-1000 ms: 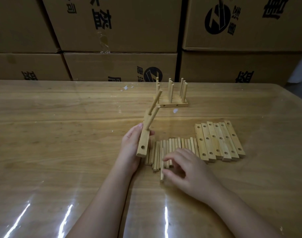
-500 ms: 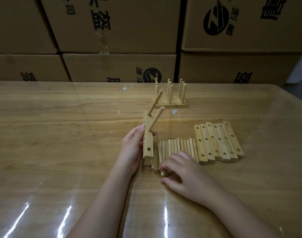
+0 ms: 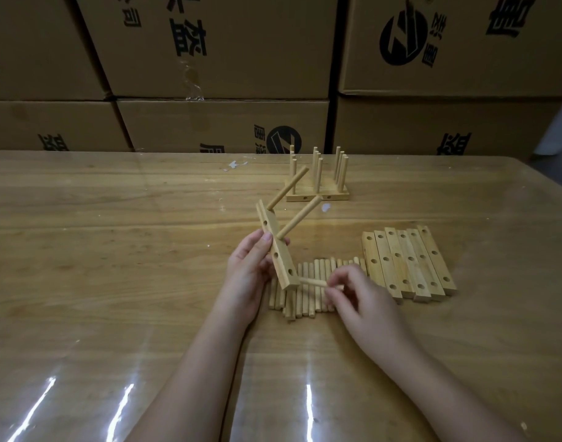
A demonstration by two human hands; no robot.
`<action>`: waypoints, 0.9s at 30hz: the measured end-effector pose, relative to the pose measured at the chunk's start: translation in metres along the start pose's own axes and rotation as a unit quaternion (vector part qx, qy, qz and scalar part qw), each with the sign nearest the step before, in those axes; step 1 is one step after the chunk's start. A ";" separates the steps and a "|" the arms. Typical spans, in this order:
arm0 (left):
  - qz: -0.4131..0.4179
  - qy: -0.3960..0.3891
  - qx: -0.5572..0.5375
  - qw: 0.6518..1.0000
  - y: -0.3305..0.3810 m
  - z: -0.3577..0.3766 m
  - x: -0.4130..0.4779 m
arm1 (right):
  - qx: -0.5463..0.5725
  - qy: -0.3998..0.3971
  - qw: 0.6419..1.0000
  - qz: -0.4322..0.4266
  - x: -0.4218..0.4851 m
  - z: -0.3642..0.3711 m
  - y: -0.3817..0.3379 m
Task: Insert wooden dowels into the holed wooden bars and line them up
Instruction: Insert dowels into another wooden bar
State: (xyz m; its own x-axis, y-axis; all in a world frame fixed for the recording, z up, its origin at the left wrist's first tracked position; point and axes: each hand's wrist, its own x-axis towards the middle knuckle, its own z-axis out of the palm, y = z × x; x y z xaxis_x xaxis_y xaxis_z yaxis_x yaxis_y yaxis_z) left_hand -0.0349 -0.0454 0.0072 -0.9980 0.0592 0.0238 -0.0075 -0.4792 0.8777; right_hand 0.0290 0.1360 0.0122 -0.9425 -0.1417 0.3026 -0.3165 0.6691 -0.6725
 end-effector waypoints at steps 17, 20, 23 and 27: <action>-0.008 0.005 -0.050 0.999 0.004 -0.003 0.001 | 0.523 0.134 0.823 0.177 0.011 -0.017 0.000; -0.012 0.006 -0.048 0.999 0.004 -0.003 0.001 | 0.523 0.131 0.822 0.183 0.011 -0.016 0.002; -0.013 0.007 -0.048 0.999 0.004 -0.002 0.001 | 0.498 0.144 0.837 0.176 0.012 -0.016 0.002; -0.012 0.004 -0.039 0.999 0.004 -0.001 0.001 | 0.544 0.124 0.815 0.160 0.014 -0.017 0.005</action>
State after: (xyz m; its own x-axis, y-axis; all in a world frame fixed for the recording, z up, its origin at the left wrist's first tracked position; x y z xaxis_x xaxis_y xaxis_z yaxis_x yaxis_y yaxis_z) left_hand -0.0363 -0.0483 0.0102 -0.9979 0.0651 -0.0016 -0.0368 -0.5438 0.8384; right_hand 0.0163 0.1498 0.0246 -0.9875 0.1547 0.0314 -0.0942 -0.4178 -0.9036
